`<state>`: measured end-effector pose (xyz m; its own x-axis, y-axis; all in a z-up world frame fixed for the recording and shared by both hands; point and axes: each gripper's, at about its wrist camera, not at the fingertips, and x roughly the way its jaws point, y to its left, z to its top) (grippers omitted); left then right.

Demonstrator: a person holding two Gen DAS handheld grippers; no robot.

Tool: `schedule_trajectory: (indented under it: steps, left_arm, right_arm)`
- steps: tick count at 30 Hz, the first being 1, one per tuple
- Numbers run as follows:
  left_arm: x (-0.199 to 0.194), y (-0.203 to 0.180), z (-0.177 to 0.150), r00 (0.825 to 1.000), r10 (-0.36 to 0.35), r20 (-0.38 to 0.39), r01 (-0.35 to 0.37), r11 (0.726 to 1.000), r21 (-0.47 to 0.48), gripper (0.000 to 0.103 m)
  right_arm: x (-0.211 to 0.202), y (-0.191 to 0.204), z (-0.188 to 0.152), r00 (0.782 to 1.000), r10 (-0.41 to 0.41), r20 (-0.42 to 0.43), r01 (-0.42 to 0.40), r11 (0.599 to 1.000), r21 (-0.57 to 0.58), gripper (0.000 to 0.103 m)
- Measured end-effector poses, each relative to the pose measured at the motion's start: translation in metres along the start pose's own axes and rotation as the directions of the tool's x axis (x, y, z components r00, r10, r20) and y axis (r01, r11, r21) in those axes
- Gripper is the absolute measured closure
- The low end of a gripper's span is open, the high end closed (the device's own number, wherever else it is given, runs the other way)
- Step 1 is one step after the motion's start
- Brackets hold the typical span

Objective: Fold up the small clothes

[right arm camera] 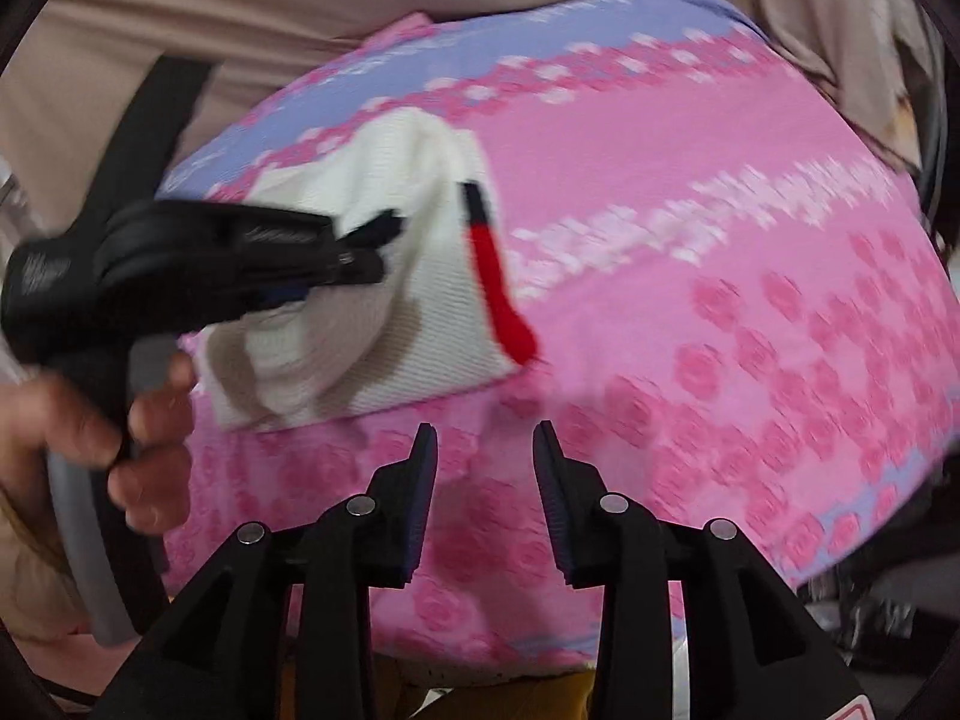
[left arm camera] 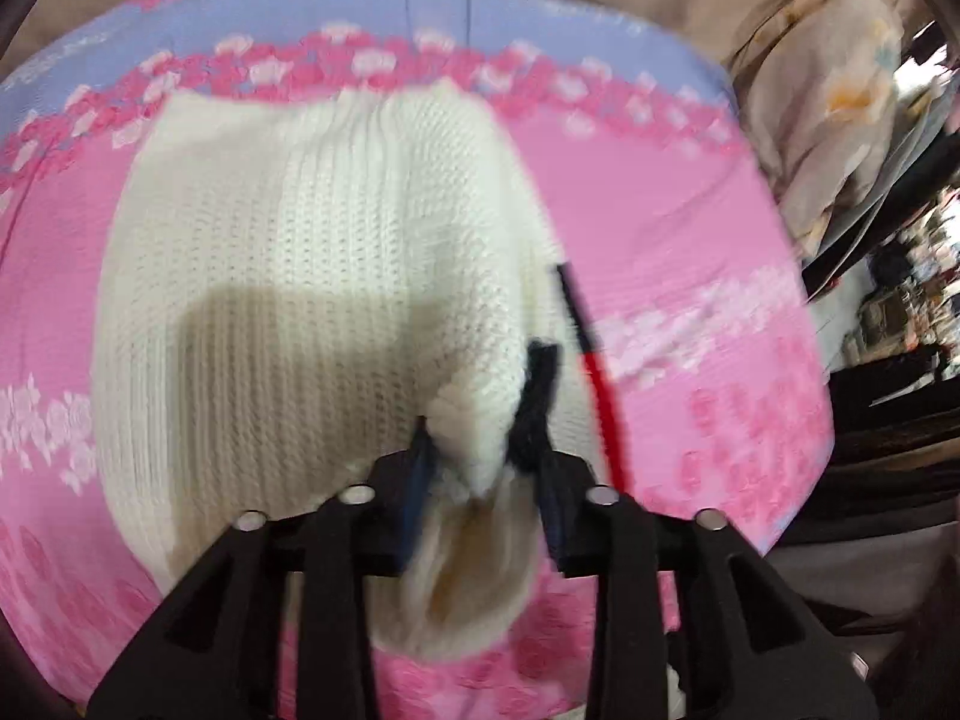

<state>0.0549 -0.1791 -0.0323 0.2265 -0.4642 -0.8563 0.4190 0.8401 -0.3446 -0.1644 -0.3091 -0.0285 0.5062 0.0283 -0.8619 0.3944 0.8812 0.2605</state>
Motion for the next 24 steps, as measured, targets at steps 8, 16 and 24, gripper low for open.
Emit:
schedule_trajectory:
  steps: [8,16,24]
  left_arm:
    - [-0.07,0.04,-0.034,0.982,0.151,0.115,-0.158,0.986,0.055,0.034]
    - [-0.034,0.119,-0.067,0.95,0.309,-0.049,-0.313,0.945,-0.092,0.034]
    - [-0.027,0.13,-0.066,0.946,0.317,-0.066,-0.323,0.938,-0.126,0.035]
  right_arm:
    - [-0.002,0.005,0.03,0.99,0.134,0.044,-0.138,0.986,0.097,0.055]
    - [0.062,0.047,0.067,0.967,0.241,-0.081,-0.227,0.962,0.152,0.045]
    - [0.055,0.083,0.099,0.958,0.286,-0.034,-0.284,0.957,0.057,0.084]
